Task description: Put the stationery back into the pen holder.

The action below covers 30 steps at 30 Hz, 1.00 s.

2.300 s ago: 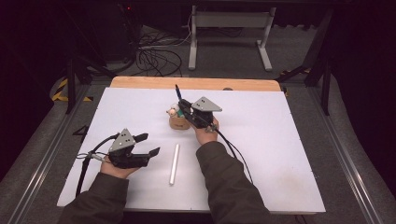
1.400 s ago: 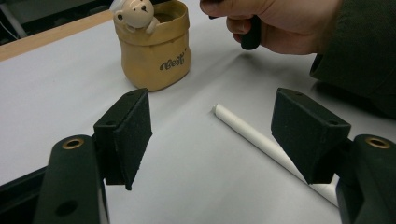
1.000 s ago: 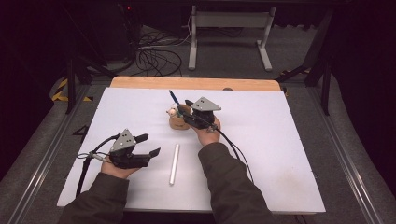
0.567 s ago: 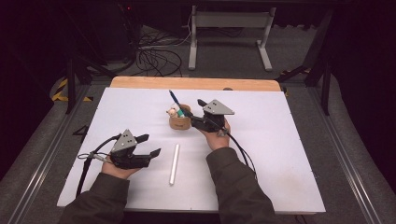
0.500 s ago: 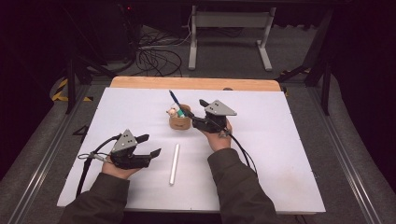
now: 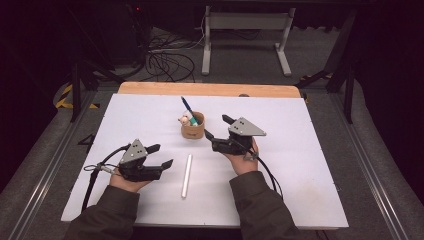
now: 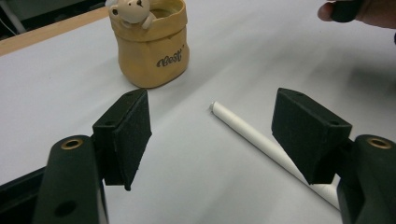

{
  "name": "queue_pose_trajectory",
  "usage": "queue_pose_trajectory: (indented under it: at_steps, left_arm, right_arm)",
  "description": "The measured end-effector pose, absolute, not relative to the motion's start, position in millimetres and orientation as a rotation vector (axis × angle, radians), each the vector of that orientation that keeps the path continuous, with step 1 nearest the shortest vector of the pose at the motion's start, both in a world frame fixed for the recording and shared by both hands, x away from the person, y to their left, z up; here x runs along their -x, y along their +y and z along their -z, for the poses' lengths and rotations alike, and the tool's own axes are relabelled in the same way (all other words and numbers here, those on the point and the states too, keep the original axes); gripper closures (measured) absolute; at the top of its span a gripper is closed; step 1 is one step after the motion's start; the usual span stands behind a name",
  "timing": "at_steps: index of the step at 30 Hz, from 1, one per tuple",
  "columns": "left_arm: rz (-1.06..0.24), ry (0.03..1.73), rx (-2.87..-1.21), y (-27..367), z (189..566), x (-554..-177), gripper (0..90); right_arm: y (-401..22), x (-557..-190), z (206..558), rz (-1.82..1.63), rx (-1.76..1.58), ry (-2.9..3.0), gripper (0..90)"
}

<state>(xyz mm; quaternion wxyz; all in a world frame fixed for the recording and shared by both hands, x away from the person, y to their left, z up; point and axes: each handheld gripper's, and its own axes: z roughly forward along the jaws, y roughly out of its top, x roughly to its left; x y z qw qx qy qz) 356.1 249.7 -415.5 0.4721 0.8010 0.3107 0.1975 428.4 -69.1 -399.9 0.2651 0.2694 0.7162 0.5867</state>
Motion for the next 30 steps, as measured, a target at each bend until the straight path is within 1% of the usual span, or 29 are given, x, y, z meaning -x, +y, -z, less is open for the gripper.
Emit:
queue_pose_trajectory:
  at_steps: [6,13,24,30]
  left_arm:
    - [-0.484,0.760,-1.967,248.4,415.7,-355.8,28.9]
    - [-0.474,0.761,-1.972,246.5,415.5,-354.9,28.8]
    - [-0.478,0.756,-1.967,245.5,413.7,-353.1,28.8]
    - [-0.459,0.755,-1.979,243.0,414.5,-352.6,28.7]
  right_arm:
    - [-83.0,-413.7,398.0,-1.586,-0.730,1.936,14.4]
    - [-100.3,-397.8,397.5,-1.587,-0.738,1.922,11.0]
    - [-133.4,-376.6,403.2,-1.585,-0.764,1.907,8.3]
    - [-149.9,-367.6,407.6,-1.587,-0.802,1.883,7.2]
